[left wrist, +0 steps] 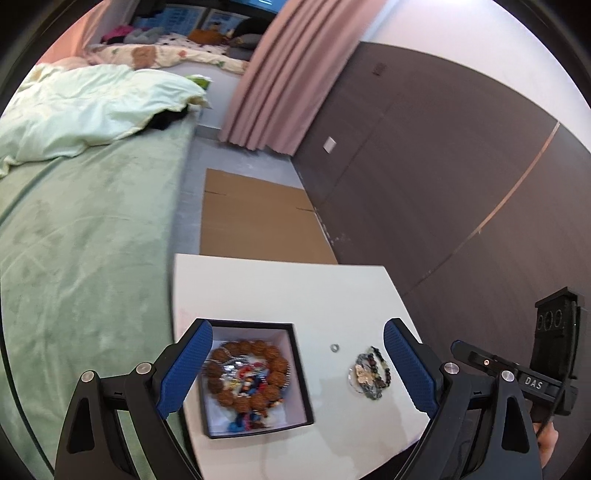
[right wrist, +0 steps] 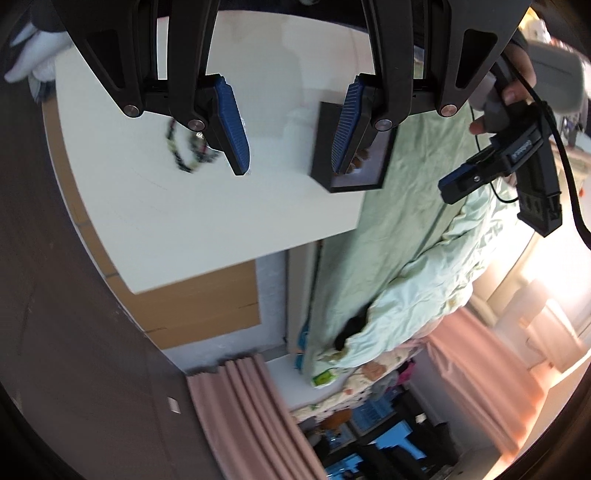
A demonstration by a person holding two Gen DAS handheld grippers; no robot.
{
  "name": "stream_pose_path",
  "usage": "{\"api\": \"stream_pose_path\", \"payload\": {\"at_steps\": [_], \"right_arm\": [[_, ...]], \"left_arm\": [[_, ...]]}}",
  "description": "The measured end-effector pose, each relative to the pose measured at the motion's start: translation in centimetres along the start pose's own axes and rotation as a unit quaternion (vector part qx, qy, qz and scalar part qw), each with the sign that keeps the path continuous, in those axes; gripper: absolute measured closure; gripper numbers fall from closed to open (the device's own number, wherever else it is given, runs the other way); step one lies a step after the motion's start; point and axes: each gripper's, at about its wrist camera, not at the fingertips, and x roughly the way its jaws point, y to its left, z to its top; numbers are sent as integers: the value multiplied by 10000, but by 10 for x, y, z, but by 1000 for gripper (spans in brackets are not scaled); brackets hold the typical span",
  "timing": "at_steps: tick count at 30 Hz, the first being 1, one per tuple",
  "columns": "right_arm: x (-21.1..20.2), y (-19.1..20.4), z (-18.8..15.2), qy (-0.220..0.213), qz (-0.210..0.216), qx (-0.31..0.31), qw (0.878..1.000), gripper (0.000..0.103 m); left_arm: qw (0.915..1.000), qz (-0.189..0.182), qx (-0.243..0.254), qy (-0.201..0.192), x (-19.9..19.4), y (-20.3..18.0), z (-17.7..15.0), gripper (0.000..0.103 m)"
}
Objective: Organize jewelry
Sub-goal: 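Spread the beaded bracelets and butterfly pendant apart with both grippers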
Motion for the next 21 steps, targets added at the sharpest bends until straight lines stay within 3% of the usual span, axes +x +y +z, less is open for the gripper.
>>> {"api": "stream_pose_path", "payload": {"at_steps": [5,11,16,21], "right_arm": [[-2,-32,-9,23,-123,192,9997,55],[7,-58,-18,180,-315,286,9989,55],[19,-82,-27,338,-335,397,9981,55],[42,-98,-35,491,-352,508,9969,56]], "left_arm": [[9992,-79,330,206,21,-27,-5,11],[9954,-187,701,627,51,-55,-19,27],[9915,-142,959,873,73,-72,-31,50],[9881,-71,1051,1119,96,-78,-41,64]]}}
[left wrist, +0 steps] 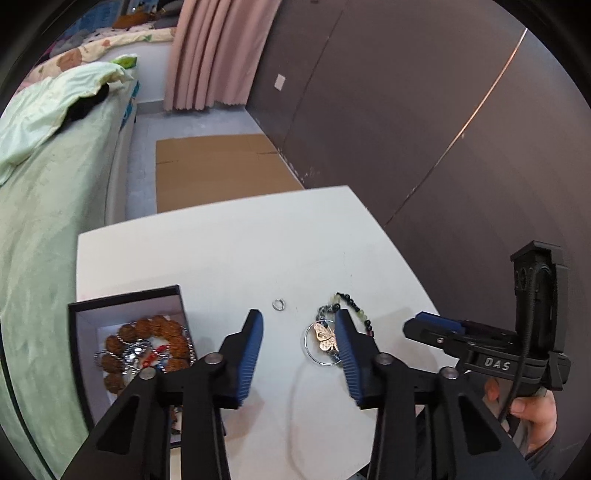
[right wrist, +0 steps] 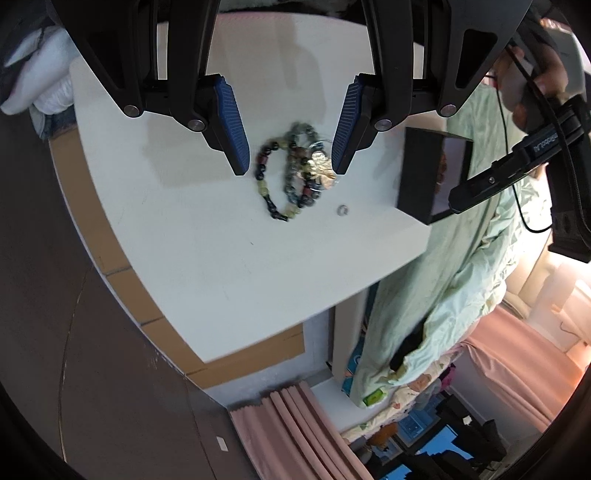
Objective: Organize jewelry
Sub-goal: 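Spread the beaded bracelets and butterfly pendant apart with both grippers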
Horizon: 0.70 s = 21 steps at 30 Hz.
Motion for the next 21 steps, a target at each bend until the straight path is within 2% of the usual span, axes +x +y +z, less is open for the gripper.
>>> {"api": "stream_pose_path", "payload": {"at_steps": [3,7,14,21], "right_arm": [[15,-5,1,70,-98,-23,9999,57],[30,-1,3,177,-269,-190,9993,66],[53,7,6,312,-575,-456,9968,73],[66,11,12,386,-831,-617,9939,80]], "left_arm": [[9999,79,71,69,10,-5,0,66],[9998,115,74,137,20,-6,3,67],[9996,255,-107,8,22,3,15,68],[9995,285,-136,40,27,7,21,68]]}}
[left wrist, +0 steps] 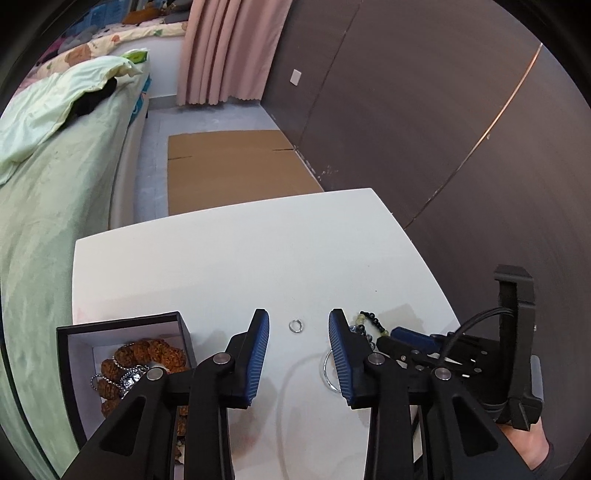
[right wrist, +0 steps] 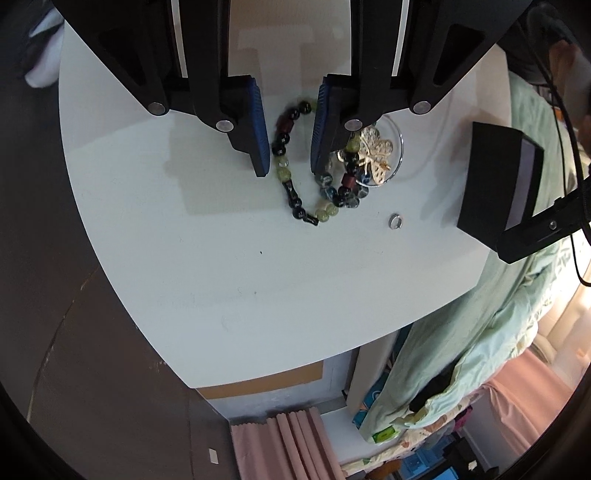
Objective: Organize jewelry
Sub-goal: 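Spread the beaded bracelets and butterfly pendant apart with both grippers, then grasp the butterfly pendant with the left gripper while the right grasps the green-black bead bracelet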
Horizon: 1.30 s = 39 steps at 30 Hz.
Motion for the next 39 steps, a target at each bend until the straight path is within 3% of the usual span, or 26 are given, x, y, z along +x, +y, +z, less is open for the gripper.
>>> {"api": "stream_pose_path", "payload": {"at_steps": [2,4,9,17,22,31,39], "right_arm": [[2,6,2,7,-236,-194,9995,90],[2,10,2,21,-416,-388,9984,93],[-8,-10,-4,-6,-121,-120,9999,94],[-47,-54,-17,-501,363,507,9968,94],[-56,-63,-24,-595,431,632,9953,94],[-59,-69,-24,-678,546,831,9927,94],[-60,-74,-24,-692,566,880,9921,94]], "left_arm": [[10000,1,5,12,1,-1,0,68],[10000,-23,21,26,2,-3,-1,68],[10000,-40,61,61,5,-5,-2,68],[9985,-237,254,429,21,-22,-10,67],[9974,-219,336,599,36,-32,-17,36],[9946,-587,54,850,58,-36,-22,37],[9931,-442,76,1079,72,-44,-28,54]]}}
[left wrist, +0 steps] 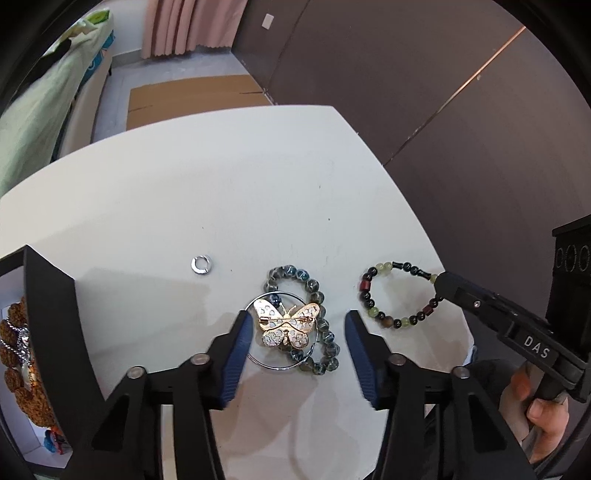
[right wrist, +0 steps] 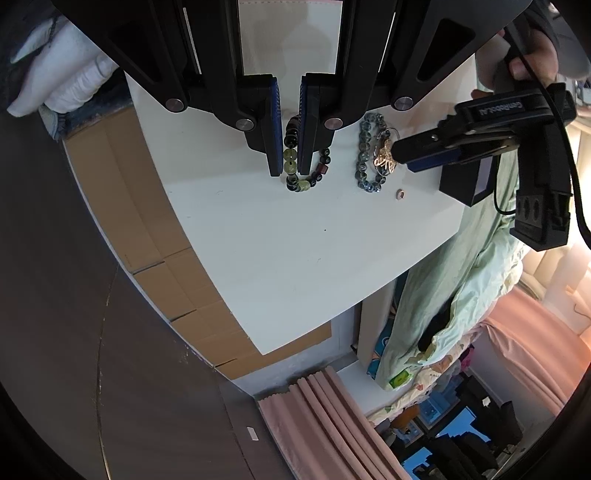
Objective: Organize jewelry
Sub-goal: 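Grasp the butterfly pendant with the left gripper while the right grasps the green-black bead bracelet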
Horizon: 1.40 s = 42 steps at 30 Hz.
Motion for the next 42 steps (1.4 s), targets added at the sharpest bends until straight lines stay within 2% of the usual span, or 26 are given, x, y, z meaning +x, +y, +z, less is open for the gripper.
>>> {"api": "stream_pose_path", "payload": {"at_steps": [12,15,21,32,42], "right_arm": [[-4,0,0,-36,29,25,10000,94],[-6,5,0,-60,48,1,10000,94],[-11,15,-2,-96,86,-82,9999,94],[-24,34,-5,-227,204,-196,9993,94],[-43,74,-8,-567,541,-470,9958,94]], "left_arm": [[9993,324,156,63,16,-11,-1,54],[9990,432,142,25,16,-10,0,72],[9995,311,100,33,14,-8,-3,72],[9994,84,82,-324,-24,-6,-4,72],[9971,85,-82,-758,-69,15,-10,72]]}}
